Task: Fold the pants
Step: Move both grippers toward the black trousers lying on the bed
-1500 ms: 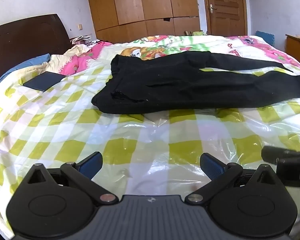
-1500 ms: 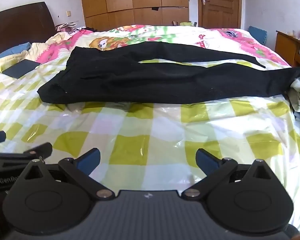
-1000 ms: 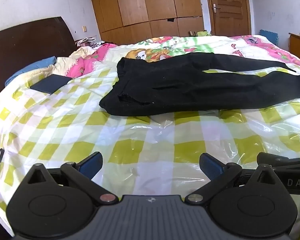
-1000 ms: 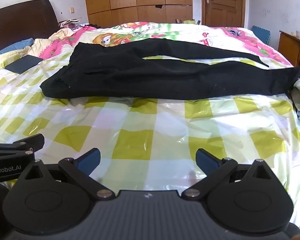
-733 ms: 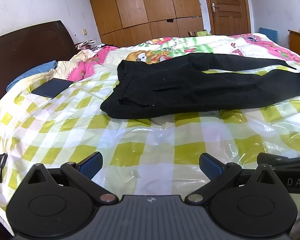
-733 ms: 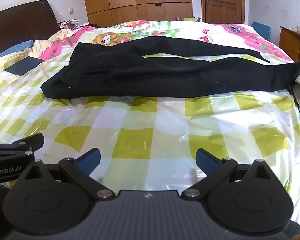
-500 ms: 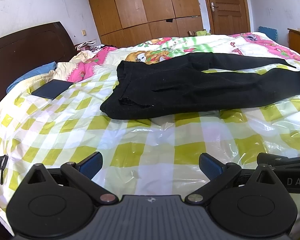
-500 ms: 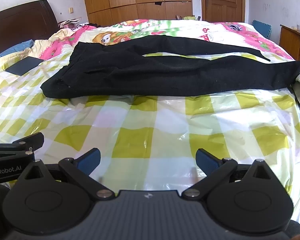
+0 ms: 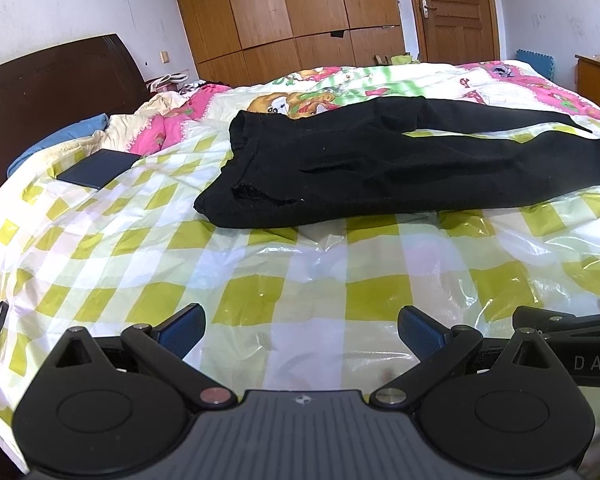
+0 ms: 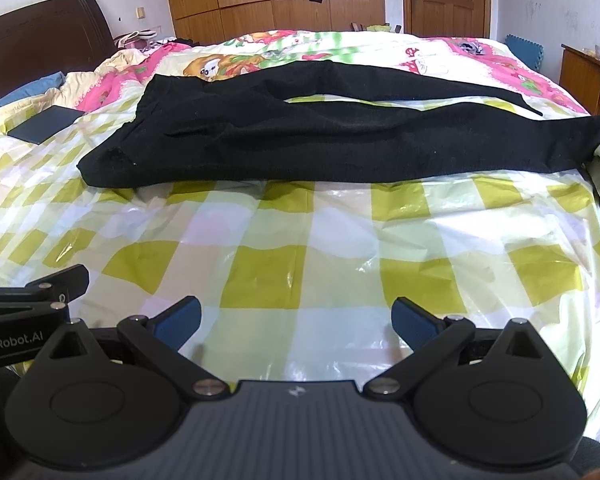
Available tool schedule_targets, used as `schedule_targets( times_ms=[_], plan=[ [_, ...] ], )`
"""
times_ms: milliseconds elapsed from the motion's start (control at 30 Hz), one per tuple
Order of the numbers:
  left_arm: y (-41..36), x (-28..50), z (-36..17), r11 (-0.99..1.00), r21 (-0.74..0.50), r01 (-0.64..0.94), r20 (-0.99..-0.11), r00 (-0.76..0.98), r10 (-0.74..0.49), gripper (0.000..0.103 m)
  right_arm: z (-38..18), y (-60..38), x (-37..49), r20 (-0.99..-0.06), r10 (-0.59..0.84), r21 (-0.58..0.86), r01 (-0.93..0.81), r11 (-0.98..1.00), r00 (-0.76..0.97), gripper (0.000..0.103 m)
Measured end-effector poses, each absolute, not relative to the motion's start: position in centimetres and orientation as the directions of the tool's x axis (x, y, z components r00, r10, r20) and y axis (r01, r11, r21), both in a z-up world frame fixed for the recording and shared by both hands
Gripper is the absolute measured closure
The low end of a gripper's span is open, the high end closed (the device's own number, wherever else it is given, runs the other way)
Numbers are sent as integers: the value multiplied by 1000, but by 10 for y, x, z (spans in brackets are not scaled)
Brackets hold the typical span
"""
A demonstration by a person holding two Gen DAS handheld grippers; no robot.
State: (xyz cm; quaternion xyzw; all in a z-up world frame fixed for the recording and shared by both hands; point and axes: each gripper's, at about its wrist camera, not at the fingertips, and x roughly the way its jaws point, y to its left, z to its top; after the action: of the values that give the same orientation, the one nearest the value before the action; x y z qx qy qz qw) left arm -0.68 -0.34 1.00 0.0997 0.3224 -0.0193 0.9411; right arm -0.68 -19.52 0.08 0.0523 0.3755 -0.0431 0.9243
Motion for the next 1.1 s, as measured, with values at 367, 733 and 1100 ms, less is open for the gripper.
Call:
schedule_targets(
  times_ms=[367, 733, 1100],
  plan=[
    [-4, -4, 5, 980, 170, 104, -616, 787, 23, 0, -2, -195, -5, -706, -42, 61, 120, 991, 707, 2],
    [-3, -2, 2, 981, 159, 109, -628, 778, 16, 0, -4, -195, -4, -710, -46, 55, 120, 991, 703, 2],
    [-3, -1, 0, 982, 155, 111, -631, 776, 12, 0, -6, -195, -4, -710, -48, 53, 121, 991, 703, 2]
  ],
)
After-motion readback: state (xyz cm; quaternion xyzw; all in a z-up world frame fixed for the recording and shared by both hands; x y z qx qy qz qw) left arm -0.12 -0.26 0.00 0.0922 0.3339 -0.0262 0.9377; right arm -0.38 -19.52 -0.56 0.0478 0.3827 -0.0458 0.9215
